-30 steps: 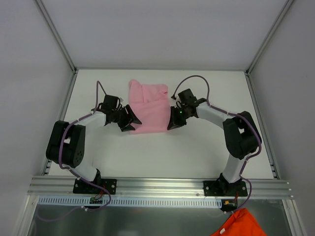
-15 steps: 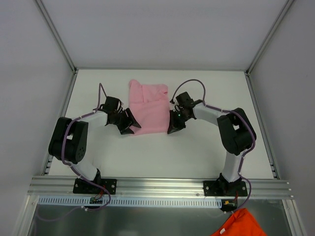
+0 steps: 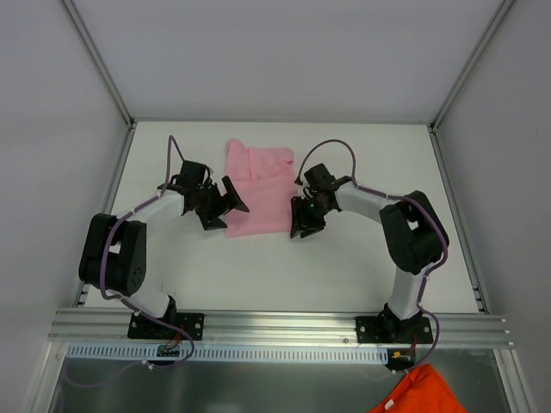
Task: Fold and stack the t-shirts
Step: Grab one side of the 2/3 rectangular tshirt with both arms
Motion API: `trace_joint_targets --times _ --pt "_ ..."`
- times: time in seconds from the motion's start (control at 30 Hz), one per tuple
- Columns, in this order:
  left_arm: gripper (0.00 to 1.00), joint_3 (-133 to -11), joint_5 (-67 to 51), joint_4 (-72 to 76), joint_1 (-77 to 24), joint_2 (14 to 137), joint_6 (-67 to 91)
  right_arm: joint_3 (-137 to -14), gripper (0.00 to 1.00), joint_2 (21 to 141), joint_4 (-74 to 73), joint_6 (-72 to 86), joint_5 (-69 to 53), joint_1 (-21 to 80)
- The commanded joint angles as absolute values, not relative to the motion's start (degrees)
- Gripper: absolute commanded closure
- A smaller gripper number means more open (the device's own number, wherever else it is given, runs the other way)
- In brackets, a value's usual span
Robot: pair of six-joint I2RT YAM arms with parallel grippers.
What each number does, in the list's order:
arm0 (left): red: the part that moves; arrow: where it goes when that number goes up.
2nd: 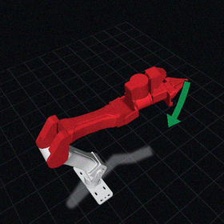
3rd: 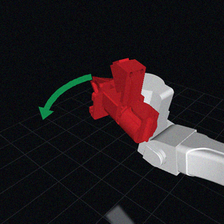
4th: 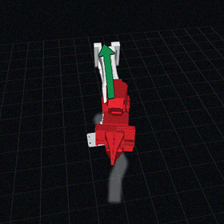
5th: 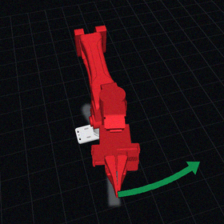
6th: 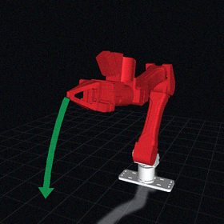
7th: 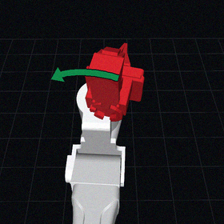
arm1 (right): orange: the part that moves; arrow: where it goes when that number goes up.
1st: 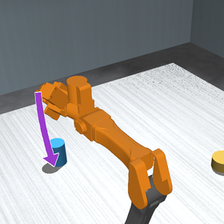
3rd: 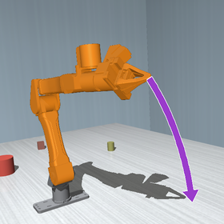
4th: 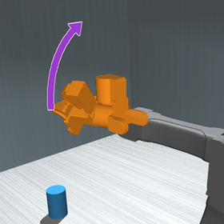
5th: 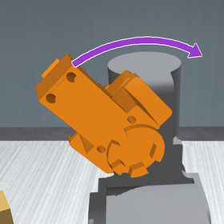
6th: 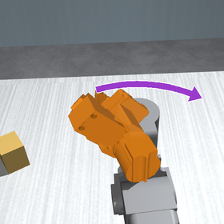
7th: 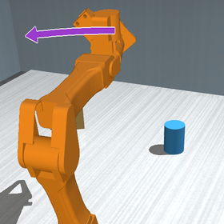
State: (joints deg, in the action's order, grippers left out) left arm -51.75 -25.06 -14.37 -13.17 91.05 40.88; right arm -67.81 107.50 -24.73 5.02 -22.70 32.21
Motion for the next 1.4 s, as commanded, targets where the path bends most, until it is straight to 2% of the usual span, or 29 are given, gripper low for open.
trace_joint_targets --times 0.0,0.1,0.2,0.97,1.03,1.07,1.13,1.17,1.2,1.23,1.27,1.3,1.33,1.37 --pt "0.01 -53.97 -21.54 -17.14 -13.45 86.14 39.64 -68.38 0.52 101.61 -26.63 3.08 -18.38 32.70" --pt "0.01 -53.18 -21.01 -17.05 -13.53 86.13 39.81 -68.38 0.41 100.55 -26.63 3.25 -18.02 32.70" --pt "0.01 -51.34 -21.36 -16.17 -13.54 86.48 40.08 -68.47 0.38 100.90 -26.46 3.43 -18.02 32.70" --pt "0.05 -44.74 -18.11 -13.36 -13.45 88.59 42.10 -72.60 0.42 110.13 -21.45 7.29 -18.46 32.17" --pt "0.10 -44.39 -18.63 -12.22 -13.45 89.12 42.71 -71.81 0.43 110.39 -20.92 7.56 -18.46 32.17" --pt "0.12 -44.04 -19.07 -11.52 -13.53 89.73 43.15 -71.55 0.47 110.48 -20.74 7.73 -18.54 32.17" --pt "0.27 -43.95 -19.86 -9.85 -13.54 90.61 43.68 -71.28 0.51 110.83 -20.57 7.82 -18.63 32.26" --pt "0.33 -44.03 -20.30 -9.58 -13.45 91.31 44.20 -71.28 0.59 110.92 -20.65 7.82 -18.63 32.17" --pt "0.51 -44.12 -20.48 -8.97 -13.45 91.75 44.21 -71.28 0.64 111.00 -21.00 7.91 -18.55 32.17" --pt "0.59 -44.30 -20.65 -9.05 -13.53 92.11 44.21 -71.28 0.69 110.92 -21.18 7.82 -18.46 32.08" --pt "0.65 -44.64 -21.00 -8.97 -13.54 92.63 44.21 -71.37 0.80 110.66 -21.44 7.74 -18.20 31.99" --pt "0.72 -44.82 -21.09 -8.96 -13.45 92.64 44.30 -71.37 0.85 110.39 -22.05 7.47 -17.93 31.91" --pt "0.88 -45.09 -21.18 -9.40 -13.45 92.64 44.21 -71.37 0.91 110.13 -22.41 7.38 -17.49 31.82" --pt "0.94 -45.52 -21.18 -9.67 -13.53 92.55 44.12 -71.54 0.98 109.60 -22.93 7.21 -17.32 31.73"
